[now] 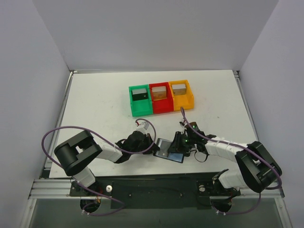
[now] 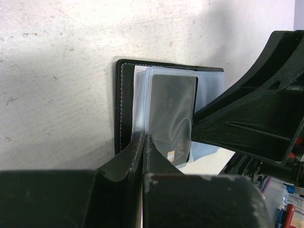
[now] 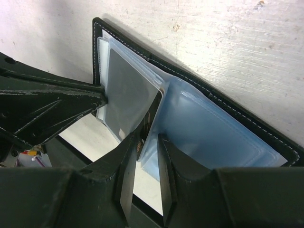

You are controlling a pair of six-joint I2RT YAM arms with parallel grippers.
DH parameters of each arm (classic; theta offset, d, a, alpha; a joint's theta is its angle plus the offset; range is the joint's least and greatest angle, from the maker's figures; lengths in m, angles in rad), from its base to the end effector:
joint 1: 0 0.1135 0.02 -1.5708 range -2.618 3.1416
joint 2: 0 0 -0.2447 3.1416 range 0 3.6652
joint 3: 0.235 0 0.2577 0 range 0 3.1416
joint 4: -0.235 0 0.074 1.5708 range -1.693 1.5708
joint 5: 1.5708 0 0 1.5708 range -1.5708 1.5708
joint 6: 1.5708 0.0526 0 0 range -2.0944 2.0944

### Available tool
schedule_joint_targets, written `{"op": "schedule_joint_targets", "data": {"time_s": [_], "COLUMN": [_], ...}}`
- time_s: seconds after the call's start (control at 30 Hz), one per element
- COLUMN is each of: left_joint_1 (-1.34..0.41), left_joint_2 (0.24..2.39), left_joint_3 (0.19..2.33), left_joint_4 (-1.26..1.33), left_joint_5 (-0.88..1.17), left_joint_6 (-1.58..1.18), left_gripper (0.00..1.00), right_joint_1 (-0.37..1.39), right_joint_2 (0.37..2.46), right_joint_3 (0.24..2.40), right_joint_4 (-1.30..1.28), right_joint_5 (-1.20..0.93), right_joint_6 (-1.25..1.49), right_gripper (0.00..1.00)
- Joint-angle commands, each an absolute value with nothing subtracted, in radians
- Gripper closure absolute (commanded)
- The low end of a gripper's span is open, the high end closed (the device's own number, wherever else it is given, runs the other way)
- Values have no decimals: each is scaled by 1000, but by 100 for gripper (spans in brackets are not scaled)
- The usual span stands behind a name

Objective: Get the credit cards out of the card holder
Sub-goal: Remove the credit card from the card holder.

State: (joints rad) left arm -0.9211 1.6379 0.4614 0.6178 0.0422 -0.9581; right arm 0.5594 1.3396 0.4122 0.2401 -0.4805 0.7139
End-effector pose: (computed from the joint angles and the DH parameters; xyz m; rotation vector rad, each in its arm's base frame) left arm 0.1769 -0.2366 0.0822 -0.0160 2.3554 -1.0831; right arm 0.2037 0.1562 0.1106 -0.0938 2.4611 1.1698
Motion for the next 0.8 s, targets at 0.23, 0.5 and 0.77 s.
{"op": "schedule_joint_targets", "data": {"time_s": [0.23,0.5,0.77], "left_joint_1": [-930,-928,-916], "left_joint_2": [1674,1667,1654], "left_joint_3": [434,428,419], "left_joint_4": [572,571,555], "left_joint_5": [35,32,20], "left_joint_6": [-948,-953,-948], "left_gripper": [99,99,100], "right_joint_1": [589,589,586], "right_joint_2": [1413,1401,1345], "right_joint_3": [431,417,407], "right_joint_4": [201,186,129], "right_joint_5": [-426,-416,-390], "right_joint_6": [709,709,690], "right_gripper": [87,100,100]}}
